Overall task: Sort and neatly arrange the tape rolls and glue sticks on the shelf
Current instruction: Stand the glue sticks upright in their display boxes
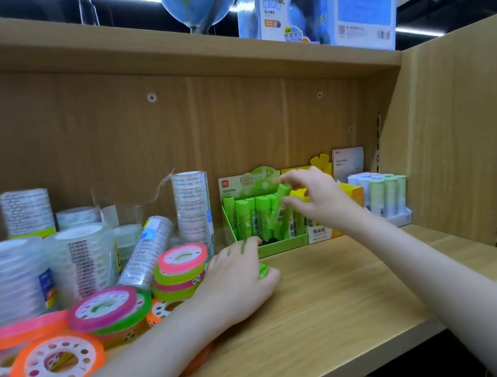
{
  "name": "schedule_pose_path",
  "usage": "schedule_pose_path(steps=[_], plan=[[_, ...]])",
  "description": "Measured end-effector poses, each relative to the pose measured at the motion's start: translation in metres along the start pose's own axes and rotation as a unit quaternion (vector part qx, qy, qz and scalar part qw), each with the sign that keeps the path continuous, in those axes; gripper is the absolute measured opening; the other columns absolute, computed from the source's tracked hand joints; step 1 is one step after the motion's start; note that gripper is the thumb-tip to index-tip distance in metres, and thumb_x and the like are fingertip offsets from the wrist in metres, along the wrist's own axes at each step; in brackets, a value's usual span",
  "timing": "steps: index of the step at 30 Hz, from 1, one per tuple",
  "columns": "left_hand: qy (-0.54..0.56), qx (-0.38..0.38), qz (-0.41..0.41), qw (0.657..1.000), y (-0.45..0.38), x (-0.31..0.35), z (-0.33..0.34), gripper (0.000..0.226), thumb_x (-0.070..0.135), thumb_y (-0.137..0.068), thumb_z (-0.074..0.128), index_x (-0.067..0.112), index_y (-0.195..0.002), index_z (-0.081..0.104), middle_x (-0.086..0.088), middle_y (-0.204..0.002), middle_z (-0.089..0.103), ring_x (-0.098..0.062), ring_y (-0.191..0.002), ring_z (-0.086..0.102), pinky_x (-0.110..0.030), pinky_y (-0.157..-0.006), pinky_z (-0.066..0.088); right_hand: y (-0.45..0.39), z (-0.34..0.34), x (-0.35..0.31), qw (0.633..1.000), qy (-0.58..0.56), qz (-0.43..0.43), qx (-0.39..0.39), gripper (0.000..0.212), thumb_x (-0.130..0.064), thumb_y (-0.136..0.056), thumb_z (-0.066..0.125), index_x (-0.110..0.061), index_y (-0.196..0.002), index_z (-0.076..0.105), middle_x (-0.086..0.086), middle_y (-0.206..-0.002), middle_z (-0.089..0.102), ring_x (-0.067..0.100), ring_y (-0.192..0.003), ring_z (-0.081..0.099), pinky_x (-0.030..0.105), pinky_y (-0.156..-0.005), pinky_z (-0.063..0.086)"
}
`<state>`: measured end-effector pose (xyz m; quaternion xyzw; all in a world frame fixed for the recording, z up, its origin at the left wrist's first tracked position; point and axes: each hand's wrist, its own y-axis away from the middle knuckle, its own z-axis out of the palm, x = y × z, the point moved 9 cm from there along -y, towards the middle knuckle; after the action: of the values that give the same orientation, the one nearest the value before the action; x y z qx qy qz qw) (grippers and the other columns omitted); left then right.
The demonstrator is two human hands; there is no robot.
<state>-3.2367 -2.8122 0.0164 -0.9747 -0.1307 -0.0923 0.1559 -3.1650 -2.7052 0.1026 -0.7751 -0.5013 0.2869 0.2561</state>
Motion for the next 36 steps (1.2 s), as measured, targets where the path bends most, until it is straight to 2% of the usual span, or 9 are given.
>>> schedule_pose_path(steps=[5, 13, 18, 22, 26, 28, 31, 33, 36], plan=[[-0.013, -0.006, 0.004, 1.000, -0.001, -0.001, 0.003, 0.054, 0.042, -0.093, 0.036, 0.024, -0.143, 0.022, -0.006, -0.142, 0.035, -0.025, -0.133, 0.029, -0.038, -0.111, 0.024, -0.013, 0.037, 0.004, 0.981, 0.174, 0.015, -0.079, 0.042, -0.029, -0.096, 0.047, -0.019, -0.136, 0.044, 0.004, -0.129, 0.043, 0.022, -0.120, 0.033, 0.039, -0.096, 0.032], [0.028, 0.009, 0.020, 0.999, -0.001, 0.003, -0.003, 0.060, 0.038, -0.092, 0.042, 0.021, -0.144, 0.019, -0.004, -0.144, 0.036, -0.022, -0.132, 0.031, -0.034, -0.108, 0.027, -0.005, 0.033, -0.003, 0.987, 0.156, -0.019, -0.009, 0.025, -0.026, -0.092, 0.054, -0.016, -0.115, 0.051, -0.001, -0.120, 0.051, 0.020, -0.115, 0.036, 0.035, -0.091, 0.029], [0.044, 0.006, 0.013, 0.999, 0.000, 0.003, -0.005, 0.058, 0.037, -0.091, 0.046, 0.020, -0.141, 0.024, -0.008, -0.135, 0.044, -0.024, -0.129, 0.035, -0.033, -0.104, 0.032, -0.011, 0.040, 0.002, 0.988, 0.149, 0.010, -0.035, 0.026, -0.021, -0.092, 0.053, -0.018, -0.118, 0.055, 0.002, -0.129, 0.041, 0.022, -0.122, 0.031, 0.037, -0.094, 0.030], [0.047, -0.007, 0.005, 0.999, 0.002, 0.003, -0.009, 0.065, 0.040, -0.090, 0.050, 0.019, -0.144, 0.020, -0.009, -0.135, 0.044, -0.024, -0.130, 0.036, -0.032, -0.104, 0.032, 0.004, 0.041, 0.009, 0.989, 0.143, 0.013, -0.041, 0.048, -0.013, -0.092, 0.050, -0.024, -0.137, 0.043, 0.005, -0.138, 0.035, 0.023, -0.127, 0.029, 0.039, -0.101, 0.027], [0.017, -0.055, 0.007, 0.998, 0.002, 0.002, -0.011, 0.077, 0.046, -0.083, 0.059, 0.016, -0.143, 0.021, -0.007, -0.139, 0.041, -0.022, -0.129, 0.035, -0.035, -0.105, 0.034, 0.027, 0.008, -0.002, 0.997, 0.008, -0.015, 0.070, 0.034, -0.006, -0.088, 0.053, -0.014, -0.121, 0.059, 0.006, -0.121, 0.053, 0.019, -0.114, 0.042, 0.035, -0.098, 0.034], [0.004, -0.094, 0.006, 0.996, 0.003, 0.000, -0.007, 0.081, 0.045, -0.080, 0.064, 0.015, -0.142, 0.022, -0.008, -0.141, 0.040, -0.022, -0.129, 0.036, -0.035, -0.104, 0.036, 0.042, 0.021, -0.013, 0.993, -0.106, -0.036, -0.025, 0.018, -0.012, -0.088, 0.058, -0.018, -0.103, 0.067, -0.001, -0.107, 0.061, 0.012, -0.104, 0.051, 0.032, -0.090, 0.043], [-0.007, -0.131, 0.014, 0.991, 0.004, 0.000, -0.005, 0.080, 0.038, -0.081, 0.064, 0.014, -0.143, 0.020, -0.010, -0.141, 0.039, -0.022, -0.126, 0.038, -0.033, -0.102, 0.038, 0.065, 0.048, -0.032, 0.958, -0.206, -0.042, -0.194, 0.019, -0.013, -0.087, 0.062, -0.021, -0.105, 0.065, -0.010, -0.106, 0.060, 0.006, -0.099, 0.055, 0.025, -0.082, 0.049], [-0.005, -0.144, 0.017, 0.989, 0.005, 0.000, -0.004, 0.081, 0.035, -0.081, 0.063, 0.016, -0.144, 0.016, -0.011, -0.142, 0.037, -0.022, -0.126, 0.038, -0.032, -0.103, 0.038, 0.068, 0.055, -0.033, 0.947, -0.217, -0.037, -0.233, 0.020, -0.009, -0.086, 0.063, -0.017, -0.105, 0.064, -0.009, -0.103, 0.062, 0.006, -0.096, 0.057, 0.021, -0.081, 0.050], [0.006, -0.145, 0.013, 0.989, 0.006, -0.002, -0.003, 0.080, 0.038, -0.083, 0.059, 0.020, -0.146, 0.013, -0.012, -0.142, 0.037, -0.021, -0.125, 0.039, -0.031, -0.103, 0.038, 0.062, 0.052, -0.011, 0.966, -0.152, -0.010, -0.208, 0.015, -0.006, -0.087, 0.061, -0.017, -0.096, 0.065, -0.002, -0.098, 0.066, 0.003, -0.086, 0.057, 0.020, -0.075, 0.046]])
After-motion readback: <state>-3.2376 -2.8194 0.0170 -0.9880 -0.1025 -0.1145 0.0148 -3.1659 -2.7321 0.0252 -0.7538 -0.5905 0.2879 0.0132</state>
